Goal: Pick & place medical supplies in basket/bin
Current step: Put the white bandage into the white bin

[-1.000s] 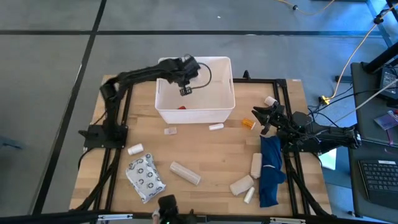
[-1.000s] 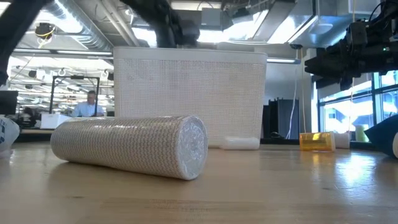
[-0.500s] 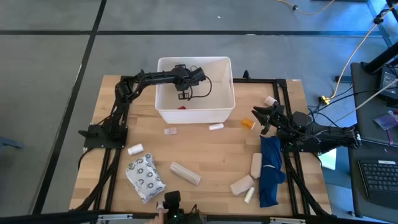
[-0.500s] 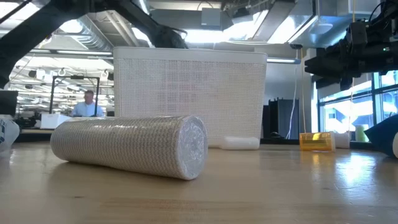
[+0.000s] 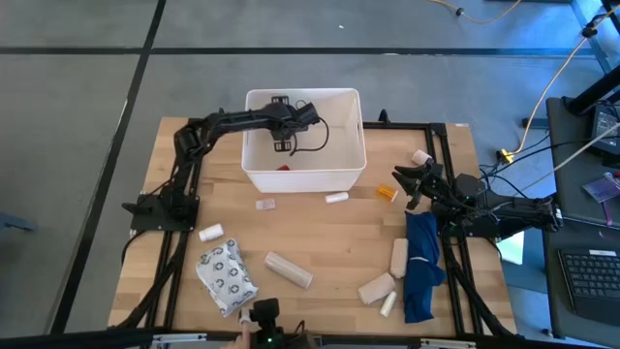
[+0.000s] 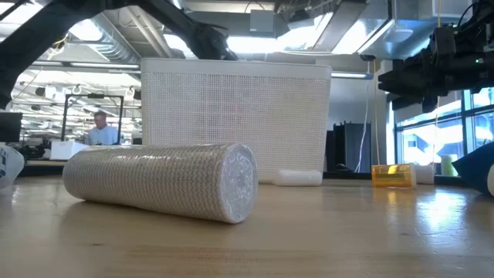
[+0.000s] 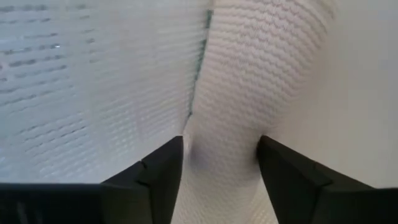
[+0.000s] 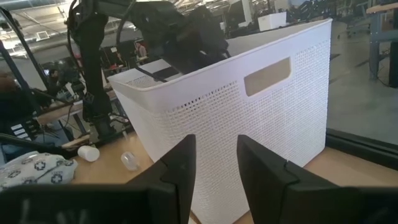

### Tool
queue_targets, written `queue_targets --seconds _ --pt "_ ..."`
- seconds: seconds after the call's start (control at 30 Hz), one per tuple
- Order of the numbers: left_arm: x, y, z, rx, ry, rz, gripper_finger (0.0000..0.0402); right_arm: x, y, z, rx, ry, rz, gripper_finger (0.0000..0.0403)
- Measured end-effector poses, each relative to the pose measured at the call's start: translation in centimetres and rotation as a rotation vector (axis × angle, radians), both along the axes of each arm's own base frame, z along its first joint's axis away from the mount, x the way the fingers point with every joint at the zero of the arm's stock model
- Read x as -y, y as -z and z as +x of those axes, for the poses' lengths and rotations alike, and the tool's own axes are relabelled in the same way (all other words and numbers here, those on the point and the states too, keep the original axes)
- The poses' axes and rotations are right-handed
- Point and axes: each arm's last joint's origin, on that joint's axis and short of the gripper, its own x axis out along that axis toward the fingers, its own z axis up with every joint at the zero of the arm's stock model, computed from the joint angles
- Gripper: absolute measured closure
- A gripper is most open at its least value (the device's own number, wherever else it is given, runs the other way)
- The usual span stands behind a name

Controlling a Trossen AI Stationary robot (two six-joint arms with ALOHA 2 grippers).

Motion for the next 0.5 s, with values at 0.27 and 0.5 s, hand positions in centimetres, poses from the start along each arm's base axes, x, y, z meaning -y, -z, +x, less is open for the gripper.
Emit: queue_targets --seconds 0.27,0.5 --pt "0.1 -1.4 -0.3 0.067 -0.021 0.011 0.0196 0.0 0.0 0.0 0.001 0.0 0.001 0.0283" --pt "0.2 -1.4 -0.3 0.046 -0.015 0.028 0.0194 0.0 0.0 0.0 0.001 -0.001 0.001 0.0283"
